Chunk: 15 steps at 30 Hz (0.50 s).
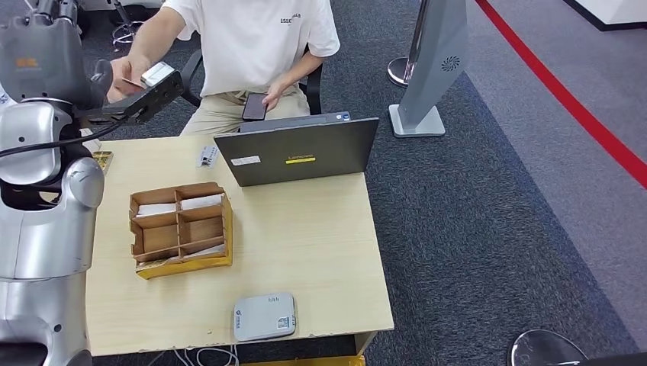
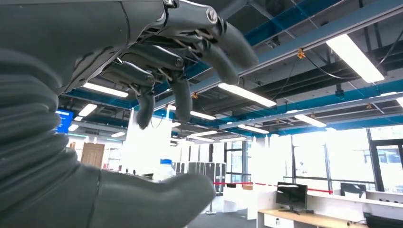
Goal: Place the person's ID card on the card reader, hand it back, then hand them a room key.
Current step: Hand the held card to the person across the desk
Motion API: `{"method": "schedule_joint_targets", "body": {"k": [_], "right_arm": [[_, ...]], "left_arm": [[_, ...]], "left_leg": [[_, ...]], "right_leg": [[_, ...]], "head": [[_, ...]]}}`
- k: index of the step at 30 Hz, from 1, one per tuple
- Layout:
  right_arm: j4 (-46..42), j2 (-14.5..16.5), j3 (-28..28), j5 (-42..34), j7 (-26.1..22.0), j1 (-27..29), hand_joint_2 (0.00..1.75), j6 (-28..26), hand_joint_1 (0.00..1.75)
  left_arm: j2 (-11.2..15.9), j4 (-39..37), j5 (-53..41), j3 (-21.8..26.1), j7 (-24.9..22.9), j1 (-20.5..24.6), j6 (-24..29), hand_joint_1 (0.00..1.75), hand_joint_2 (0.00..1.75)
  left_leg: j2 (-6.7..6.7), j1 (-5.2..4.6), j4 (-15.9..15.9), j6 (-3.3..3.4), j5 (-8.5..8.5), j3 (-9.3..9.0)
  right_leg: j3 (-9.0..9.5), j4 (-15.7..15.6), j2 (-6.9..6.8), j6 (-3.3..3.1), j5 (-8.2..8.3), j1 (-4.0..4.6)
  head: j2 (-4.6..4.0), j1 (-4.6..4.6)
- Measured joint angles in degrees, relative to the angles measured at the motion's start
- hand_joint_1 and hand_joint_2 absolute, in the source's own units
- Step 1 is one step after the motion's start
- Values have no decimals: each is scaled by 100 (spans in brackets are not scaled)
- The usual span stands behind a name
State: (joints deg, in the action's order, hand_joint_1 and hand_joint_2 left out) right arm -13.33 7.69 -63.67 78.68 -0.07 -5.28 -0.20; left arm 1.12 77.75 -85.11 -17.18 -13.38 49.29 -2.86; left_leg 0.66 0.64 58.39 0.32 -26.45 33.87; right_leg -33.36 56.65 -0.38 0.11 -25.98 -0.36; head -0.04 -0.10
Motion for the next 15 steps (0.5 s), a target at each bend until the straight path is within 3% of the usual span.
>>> {"method": "schedule_joint_targets", "body": {"k": [15], "right_arm": [[0, 9, 0, 17, 17, 1, 175, 2, 0]], "left_arm": [[302, -148, 0, 151, -28, -122, 152, 0, 175]], "left_leg": [[-6, 1, -1, -2, 1, 2]], "right_leg": [[0, 4, -6, -1, -1, 1]], "head": [[0, 0]]}}
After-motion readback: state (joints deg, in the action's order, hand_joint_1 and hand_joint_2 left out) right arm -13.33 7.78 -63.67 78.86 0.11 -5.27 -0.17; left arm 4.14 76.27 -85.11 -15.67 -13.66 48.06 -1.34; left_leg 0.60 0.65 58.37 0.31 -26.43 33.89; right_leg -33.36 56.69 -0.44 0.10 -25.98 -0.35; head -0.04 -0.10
